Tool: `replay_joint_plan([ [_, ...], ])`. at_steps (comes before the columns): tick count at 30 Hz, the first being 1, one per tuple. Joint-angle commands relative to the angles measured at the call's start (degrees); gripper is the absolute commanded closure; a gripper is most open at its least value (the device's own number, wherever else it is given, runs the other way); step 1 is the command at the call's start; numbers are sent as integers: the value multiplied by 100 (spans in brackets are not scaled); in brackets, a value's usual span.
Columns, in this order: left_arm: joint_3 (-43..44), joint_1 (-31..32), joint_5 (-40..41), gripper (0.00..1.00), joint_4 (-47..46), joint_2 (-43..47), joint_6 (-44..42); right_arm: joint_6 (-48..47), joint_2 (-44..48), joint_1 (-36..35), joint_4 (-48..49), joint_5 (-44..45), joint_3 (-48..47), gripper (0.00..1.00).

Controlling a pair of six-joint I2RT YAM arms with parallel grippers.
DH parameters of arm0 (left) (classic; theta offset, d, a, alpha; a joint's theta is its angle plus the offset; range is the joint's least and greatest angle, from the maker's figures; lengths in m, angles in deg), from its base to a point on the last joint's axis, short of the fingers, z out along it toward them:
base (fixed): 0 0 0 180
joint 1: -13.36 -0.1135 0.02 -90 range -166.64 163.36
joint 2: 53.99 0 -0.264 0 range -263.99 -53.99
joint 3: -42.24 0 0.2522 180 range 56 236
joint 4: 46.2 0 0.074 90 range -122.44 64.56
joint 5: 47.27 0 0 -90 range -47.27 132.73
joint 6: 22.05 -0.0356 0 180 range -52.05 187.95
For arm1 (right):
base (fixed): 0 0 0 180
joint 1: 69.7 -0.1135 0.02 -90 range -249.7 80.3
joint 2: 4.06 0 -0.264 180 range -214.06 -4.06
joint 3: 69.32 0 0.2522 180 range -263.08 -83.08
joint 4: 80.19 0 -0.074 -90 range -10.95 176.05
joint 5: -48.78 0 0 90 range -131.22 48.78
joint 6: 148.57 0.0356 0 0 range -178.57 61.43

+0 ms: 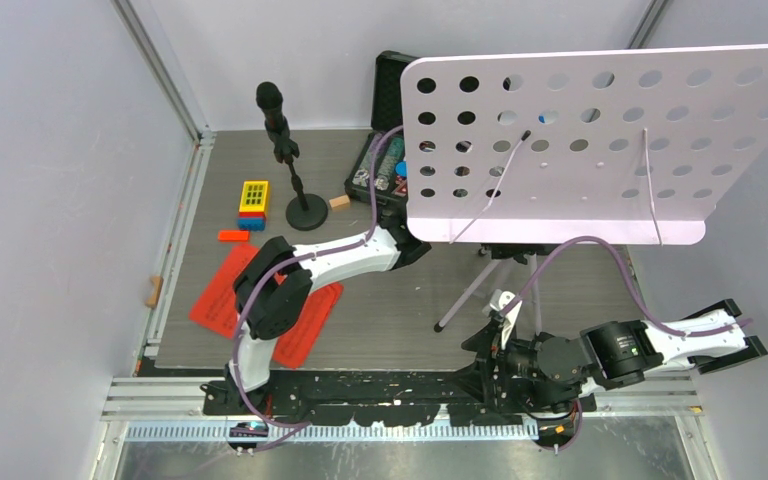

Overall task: Pack up the instrument practice props
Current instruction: Adjust the music stand at the center of the board.

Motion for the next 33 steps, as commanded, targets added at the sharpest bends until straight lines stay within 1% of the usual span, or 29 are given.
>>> replay_joint_plan([
  [1, 182, 114, -117, 28, 607, 145, -532, 160, 108, -17, 307, 72, 0, 15],
  [6, -54, 117, -59, 31, 771, 305, -724, 177, 163, -17, 272, 96, 2, 15],
  [9, -155, 117, 13, 38, 874, 407, -829, 178, 165, -17, 273, 109, 1, 15],
  [11, -143, 116, 32, 46, 898, 436, -833, 178, 156, -17, 288, 120, 16, 15],
  [15, -9, 117, 58, 72, 939, 445, -791, 178, 141, -17, 339, 120, 50, 15],
  [17, 85, 117, 90, 87, 1066, 441, -828, 192, 116, -17, 348, 116, 50, 15],
  [18, 130, 117, 108, 91, 1168, 449, -882, 203, 110, -17, 340, 118, 48, 15],
  [20, 186, 117, 211, 94, 1620, 520, -1138, 225, 104, -17, 321, 122, 39, 15],
  [24, 113, 116, 693, 100, 2344, 851, -1670, 248, 132, -17, 301, 123, 48, 15],
  [27, 41, 117, 1143, 100, 2843, 1128, -1995, 229, 142, -17, 339, 148, 76, 15],
  [30, -35, 116, 1374, 100, 3036, 1357, -2139, 196, 141, -17, 375, 166, 102, 15],
  [33, -102, 114, 1448, 100, 2967, 1446, -2136, 171, 133, -17, 410, 166, 114, 15],
])
